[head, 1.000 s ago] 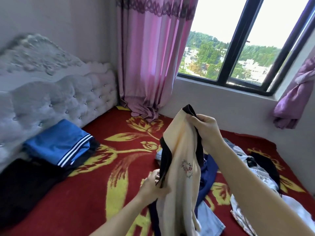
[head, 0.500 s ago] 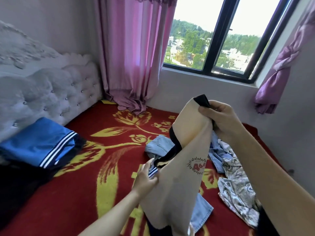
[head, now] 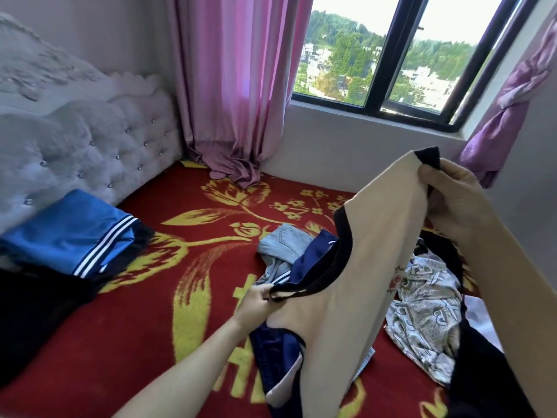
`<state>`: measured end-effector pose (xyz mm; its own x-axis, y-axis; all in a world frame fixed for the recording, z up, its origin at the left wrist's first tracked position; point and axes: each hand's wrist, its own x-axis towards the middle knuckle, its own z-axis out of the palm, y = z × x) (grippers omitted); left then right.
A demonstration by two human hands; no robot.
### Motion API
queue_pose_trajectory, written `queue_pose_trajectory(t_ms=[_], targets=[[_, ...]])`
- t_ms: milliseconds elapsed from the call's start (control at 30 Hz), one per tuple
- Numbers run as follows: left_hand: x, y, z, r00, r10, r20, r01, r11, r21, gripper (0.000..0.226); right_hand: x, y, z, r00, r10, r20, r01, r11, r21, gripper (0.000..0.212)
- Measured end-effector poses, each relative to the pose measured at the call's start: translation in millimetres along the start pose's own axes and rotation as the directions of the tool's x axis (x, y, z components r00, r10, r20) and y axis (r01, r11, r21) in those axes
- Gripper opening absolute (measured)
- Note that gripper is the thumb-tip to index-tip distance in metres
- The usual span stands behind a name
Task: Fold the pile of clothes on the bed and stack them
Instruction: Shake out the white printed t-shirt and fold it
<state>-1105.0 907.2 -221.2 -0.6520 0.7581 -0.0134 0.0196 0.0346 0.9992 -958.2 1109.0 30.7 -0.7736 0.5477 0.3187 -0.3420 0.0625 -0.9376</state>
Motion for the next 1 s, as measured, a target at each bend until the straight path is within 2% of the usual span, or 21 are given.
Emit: queue_pose_trajectory(t_ms=[100,233,300,367,433,500,567,700,767,867,933,1000], targets=[[-11,11,-26,0.996,-0.035,-0.082,0.032,0.998,-0.047,0.015,-1,15,-29,0.993,0.046,-0.109,-0.055,0.995,-0.078,0.053],[-23,34,-68,0.96,0.017,-0.279,-0.028,0.999,-0.036,0.022,-13,41,-57,0.962,0.081,-0.263,-0.134,0.972,-0.191,0.059],[-26,51,-85,0.926,0.056,-0.374,-0.059,0.998,0.004,0.017,-19,51,-57,0.961,0.084,-0.264,-0.142,0.968,-0.208,0.041],[-28,70,-99,0.886,0.123,-0.448,-0.1,0.992,0.075,0.013,-20,59,-53,0.964,0.073,-0.257,-0.126,0.973,-0.195,0.005],[-31,89,-111,0.836,0.186,-0.517,-0.139,0.982,0.129,0.014,-19,63,-47,0.971,0.044,-0.235,-0.094,0.973,-0.209,0.005],[-38,111,-122,0.785,0.24,-0.572,-0.17,0.97,0.174,0.018,-17,63,-41,0.975,-0.011,-0.221,-0.042,0.972,-0.232,0.023],[-48,137,-129,0.726,0.315,-0.611,-0.207,0.948,0.243,0.021,-15,60,-33,0.979,-0.053,-0.195,0.015,0.981,-0.194,0.021],[-68,179,-137,0.557,0.432,-0.709,-0.277,0.902,0.332,0.035,-9,54,-17,0.981,-0.124,-0.151,0.108,0.988,-0.115,0.02],[-72,187,-139,0.515,0.466,-0.719,-0.264,0.885,0.385,0.033,-7,58,-8,0.987,-0.114,-0.115,0.105,0.991,-0.081,0.018],[-77,168,-145,0.578,0.41,-0.706,-0.158,0.905,0.396,0.026,-5,88,1,0.998,-0.023,-0.065,0.017,0.995,-0.094,0.022],[-83,139,-149,0.658,0.342,-0.671,-0.088,0.919,0.383,0.031,-9,121,0,0.995,0.094,-0.027,-0.097,0.981,-0.167,0.009],[-91,105,-153,0.709,0.265,-0.653,-0.017,0.933,0.36,0.037,-15,163,-11,0.979,0.201,-0.019,-0.199,0.943,-0.268,0.028]])
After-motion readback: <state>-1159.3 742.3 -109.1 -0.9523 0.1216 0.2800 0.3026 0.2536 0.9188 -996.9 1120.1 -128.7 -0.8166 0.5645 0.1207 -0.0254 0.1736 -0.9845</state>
